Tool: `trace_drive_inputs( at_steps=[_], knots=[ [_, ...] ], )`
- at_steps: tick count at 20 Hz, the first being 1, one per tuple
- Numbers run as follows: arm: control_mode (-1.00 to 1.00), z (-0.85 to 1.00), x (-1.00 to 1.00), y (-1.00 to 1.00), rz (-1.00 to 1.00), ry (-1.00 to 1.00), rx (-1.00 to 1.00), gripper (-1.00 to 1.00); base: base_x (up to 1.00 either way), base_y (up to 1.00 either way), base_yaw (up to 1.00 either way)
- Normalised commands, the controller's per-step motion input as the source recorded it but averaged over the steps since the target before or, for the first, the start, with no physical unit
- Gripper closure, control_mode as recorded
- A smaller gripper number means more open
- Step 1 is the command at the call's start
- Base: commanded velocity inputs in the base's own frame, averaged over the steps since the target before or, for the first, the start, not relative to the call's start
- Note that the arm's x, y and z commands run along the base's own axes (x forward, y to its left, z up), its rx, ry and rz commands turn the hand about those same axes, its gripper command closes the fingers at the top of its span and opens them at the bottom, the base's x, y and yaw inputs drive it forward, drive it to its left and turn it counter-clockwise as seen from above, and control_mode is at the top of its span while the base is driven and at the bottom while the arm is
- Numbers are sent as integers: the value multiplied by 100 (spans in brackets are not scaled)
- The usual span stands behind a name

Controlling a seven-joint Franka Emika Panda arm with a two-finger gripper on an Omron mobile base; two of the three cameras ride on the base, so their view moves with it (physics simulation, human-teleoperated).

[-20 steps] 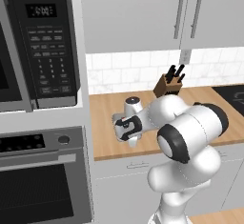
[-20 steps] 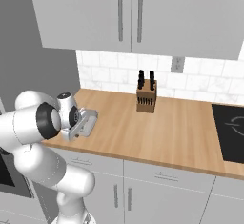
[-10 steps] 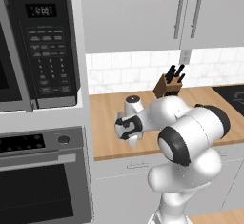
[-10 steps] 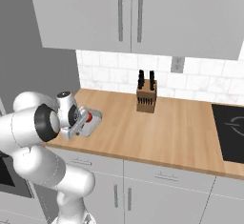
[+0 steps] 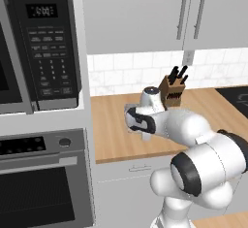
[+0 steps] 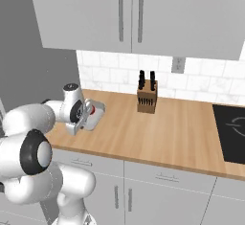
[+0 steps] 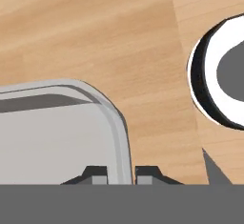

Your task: Take the meat container that has the steak and place it on the second highest rack of the freezer. Then take the vegetable container that has the tomato and broccoli and place it on the highest rack of the freezer.

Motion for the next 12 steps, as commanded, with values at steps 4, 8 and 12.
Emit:
trace_drive_inputs(
  at_steps=[4, 8, 12],
  knots=[
    [-100, 75, -36, -25, 14, -4, 0, 100, 0, 0, 0],
    [-100, 54, -36, -27, 7, 0, 0, 100, 0, 0, 0],
    [-100, 57, -74, -33, 4, 0, 0, 100, 0, 0, 0]
  ],
)
